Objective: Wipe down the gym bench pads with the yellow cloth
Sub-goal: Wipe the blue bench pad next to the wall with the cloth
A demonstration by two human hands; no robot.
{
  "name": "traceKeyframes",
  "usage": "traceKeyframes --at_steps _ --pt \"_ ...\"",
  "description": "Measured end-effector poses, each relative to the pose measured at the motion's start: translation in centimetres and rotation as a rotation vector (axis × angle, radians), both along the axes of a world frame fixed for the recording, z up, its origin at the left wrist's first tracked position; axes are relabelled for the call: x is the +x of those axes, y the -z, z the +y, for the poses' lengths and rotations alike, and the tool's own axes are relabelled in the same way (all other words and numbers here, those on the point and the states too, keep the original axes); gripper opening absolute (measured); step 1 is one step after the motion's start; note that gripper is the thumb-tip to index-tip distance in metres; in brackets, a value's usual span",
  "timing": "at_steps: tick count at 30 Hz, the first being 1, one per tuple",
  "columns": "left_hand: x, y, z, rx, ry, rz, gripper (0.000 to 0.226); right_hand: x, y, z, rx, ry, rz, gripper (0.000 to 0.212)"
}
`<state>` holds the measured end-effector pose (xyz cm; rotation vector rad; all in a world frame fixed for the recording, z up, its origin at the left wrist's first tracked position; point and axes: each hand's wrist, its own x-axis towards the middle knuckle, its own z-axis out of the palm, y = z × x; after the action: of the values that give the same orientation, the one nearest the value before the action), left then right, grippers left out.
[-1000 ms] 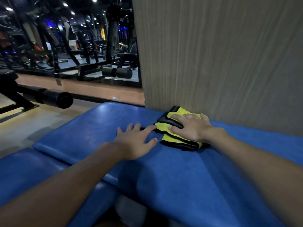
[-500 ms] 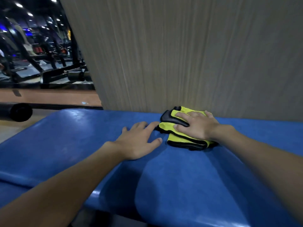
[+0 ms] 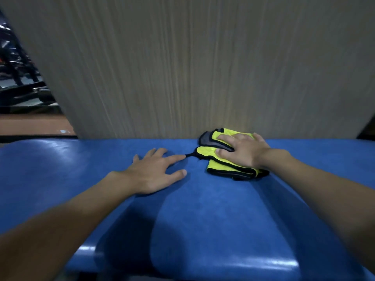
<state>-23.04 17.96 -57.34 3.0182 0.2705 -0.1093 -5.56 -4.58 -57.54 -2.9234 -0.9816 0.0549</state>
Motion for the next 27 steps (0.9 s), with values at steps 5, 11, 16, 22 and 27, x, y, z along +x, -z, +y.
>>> traceKeyframes --at_steps 5,11,16,22,27 --pt "3.4 -0.1 -5.5 -0.012 0.105 -0.006 0.058 2.1 0.1 -5.6 0.005 0.069 0.001 0.076" --pt "6.8 -0.1 -12.0 -0.065 0.203 -0.022 0.057 4.4 0.1 -13.4 0.005 0.169 -0.015 0.080" --pt "9.2 0.1 -17.7 -0.090 0.289 -0.048 0.057 6.4 0.0 -20.1 -0.010 0.288 -0.022 0.078" --pt "11.8 0.3 -25.0 -0.099 0.395 -0.030 0.061 7.9 -0.1 -26.3 -0.013 0.452 -0.015 0.072" --pt "12.7 0.3 -27.1 0.013 0.395 0.013 0.066 8.4 -0.4 -30.0 0.087 0.581 0.054 0.074"
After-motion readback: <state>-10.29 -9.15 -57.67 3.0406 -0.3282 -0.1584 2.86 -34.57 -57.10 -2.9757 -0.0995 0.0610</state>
